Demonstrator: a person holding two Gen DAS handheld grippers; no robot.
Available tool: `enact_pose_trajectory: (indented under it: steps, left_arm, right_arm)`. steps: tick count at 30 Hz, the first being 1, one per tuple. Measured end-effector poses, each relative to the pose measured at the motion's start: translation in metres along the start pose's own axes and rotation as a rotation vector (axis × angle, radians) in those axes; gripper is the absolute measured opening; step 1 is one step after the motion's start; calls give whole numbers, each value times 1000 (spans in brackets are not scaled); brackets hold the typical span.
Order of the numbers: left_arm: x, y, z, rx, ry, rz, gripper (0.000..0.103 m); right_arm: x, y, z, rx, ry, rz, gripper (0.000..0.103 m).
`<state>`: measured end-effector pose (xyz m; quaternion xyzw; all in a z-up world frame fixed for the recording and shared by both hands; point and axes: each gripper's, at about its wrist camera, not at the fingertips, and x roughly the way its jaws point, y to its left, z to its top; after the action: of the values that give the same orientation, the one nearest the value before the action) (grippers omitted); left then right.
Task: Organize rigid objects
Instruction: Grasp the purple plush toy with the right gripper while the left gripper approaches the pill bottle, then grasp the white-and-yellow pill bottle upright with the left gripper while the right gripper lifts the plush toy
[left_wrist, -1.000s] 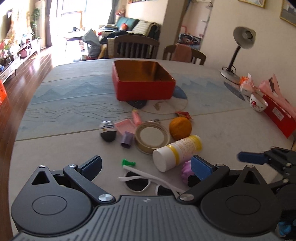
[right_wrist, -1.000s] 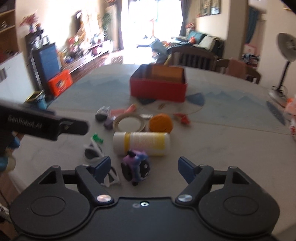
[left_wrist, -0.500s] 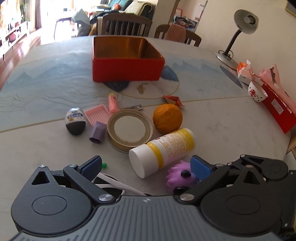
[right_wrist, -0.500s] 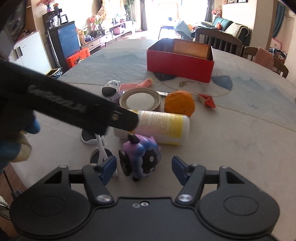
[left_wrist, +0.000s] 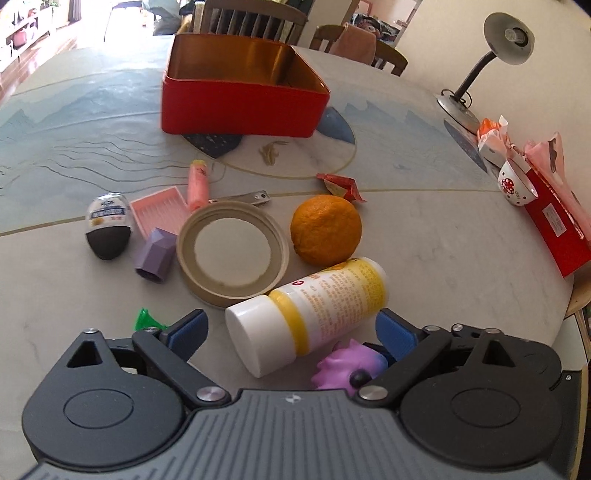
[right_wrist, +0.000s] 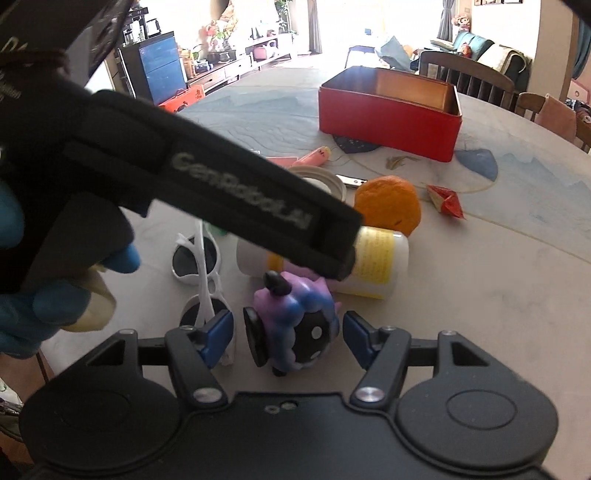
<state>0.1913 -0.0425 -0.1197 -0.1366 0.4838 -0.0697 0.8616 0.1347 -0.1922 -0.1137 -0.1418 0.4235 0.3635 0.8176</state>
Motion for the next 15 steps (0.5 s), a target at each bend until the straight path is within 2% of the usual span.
enact_pose_trajectory:
  steps: [6,9,11,15]
  left_arm:
    - [6,-2,2,-1,7,6,95]
    - [9,-4,3,6,17,9,89]
    - [9,-4,3,1,17,8,89]
    - [9,-2,3,-18,15,0,86]
  right_arm:
    - [4,-3,1,14,8,-1,64]
    - [6,-4,2,13,4,-4,56]
    - [5,-5,1,18,2,-3,51]
    - [4,-6,-1,27,-2,-2,49]
